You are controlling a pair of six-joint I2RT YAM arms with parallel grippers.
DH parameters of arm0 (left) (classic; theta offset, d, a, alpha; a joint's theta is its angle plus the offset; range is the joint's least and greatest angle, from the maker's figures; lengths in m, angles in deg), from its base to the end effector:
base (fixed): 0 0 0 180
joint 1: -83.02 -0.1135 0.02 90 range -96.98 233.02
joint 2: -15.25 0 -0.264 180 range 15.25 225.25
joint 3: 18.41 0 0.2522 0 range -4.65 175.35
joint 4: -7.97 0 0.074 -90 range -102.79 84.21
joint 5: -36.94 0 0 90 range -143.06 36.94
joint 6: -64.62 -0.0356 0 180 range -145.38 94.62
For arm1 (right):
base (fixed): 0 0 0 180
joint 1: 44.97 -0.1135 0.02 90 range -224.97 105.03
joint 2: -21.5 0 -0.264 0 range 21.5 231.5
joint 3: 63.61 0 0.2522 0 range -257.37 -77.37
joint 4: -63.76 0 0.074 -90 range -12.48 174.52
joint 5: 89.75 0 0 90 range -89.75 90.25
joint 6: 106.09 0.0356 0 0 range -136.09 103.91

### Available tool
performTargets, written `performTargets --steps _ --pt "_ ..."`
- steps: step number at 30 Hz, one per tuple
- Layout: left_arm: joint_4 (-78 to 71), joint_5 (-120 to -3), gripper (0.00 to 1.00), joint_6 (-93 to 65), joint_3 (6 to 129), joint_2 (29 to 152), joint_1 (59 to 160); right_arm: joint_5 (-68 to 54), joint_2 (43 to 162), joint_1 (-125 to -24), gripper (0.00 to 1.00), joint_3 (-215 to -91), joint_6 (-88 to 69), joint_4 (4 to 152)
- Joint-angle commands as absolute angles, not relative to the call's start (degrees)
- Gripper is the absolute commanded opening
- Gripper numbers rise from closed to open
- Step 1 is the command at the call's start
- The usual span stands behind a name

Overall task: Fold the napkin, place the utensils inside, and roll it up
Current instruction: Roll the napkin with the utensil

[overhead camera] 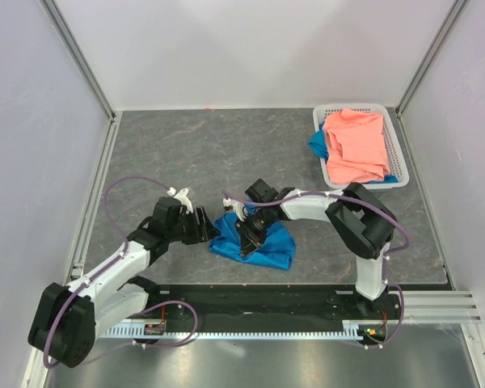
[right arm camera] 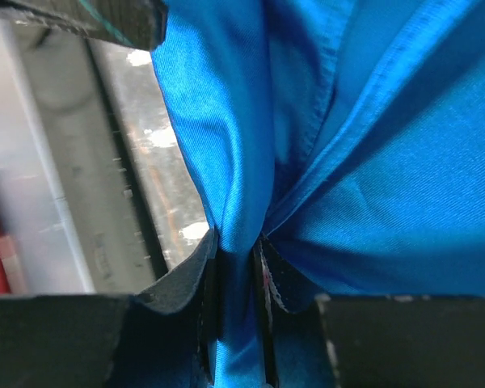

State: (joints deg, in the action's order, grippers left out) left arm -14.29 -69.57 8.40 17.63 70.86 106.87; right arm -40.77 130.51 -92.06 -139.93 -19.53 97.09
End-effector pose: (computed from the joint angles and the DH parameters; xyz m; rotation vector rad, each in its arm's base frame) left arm 0.1689 -0.0857 0.1748 -0.0529 2.4140 -0.8254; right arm 0.2275 0.2790 0.1347 -1.3886 2.4239 1.1869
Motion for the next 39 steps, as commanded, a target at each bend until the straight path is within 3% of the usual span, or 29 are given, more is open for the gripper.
performTargets --steps 1,13,19,29,32,35,36,39 --pt "-12.7 -68.6 0.66 6.9 17.1 71.2 106.8 -51.0 137.4 -89.8 0.23 -141.2 -21.9 101.8" --pt "-10.5 -70.8 0.67 7.5 15.5 76.5 106.8 -55.6 145.7 -86.9 0.21 -147.4 -24.4 106.5" --pt "-6.6 -74.0 0.62 7.7 14.5 80.2 106.9 -55.2 146.7 -86.8 0.21 -147.9 -25.3 107.4" --pt "-6.1 -76.1 0.14 8.0 13.0 81.8 106.9 -54.2 145.9 -86.1 0.24 -148.4 -24.6 107.4" --pt "-6.1 -76.3 0.04 8.1 12.8 81.8 106.8 -52.1 145.0 -86.1 0.28 -149.3 -23.4 107.5" --pt "-6.1 -76.1 0.02 8.1 13.0 82.0 106.9 -48.1 142.2 -86.1 0.38 -150.7 -22.2 108.0" --pt "-6.1 -76.2 0.02 7.8 13.4 82.5 106.8 -44.3 136.8 -86.1 0.49 -151.3 -21.2 108.4" --pt "-6.2 -76.7 0.02 7.8 13.6 83.5 106.8 -38.7 130.6 -86.1 0.62 -150.8 -20.9 108.1"
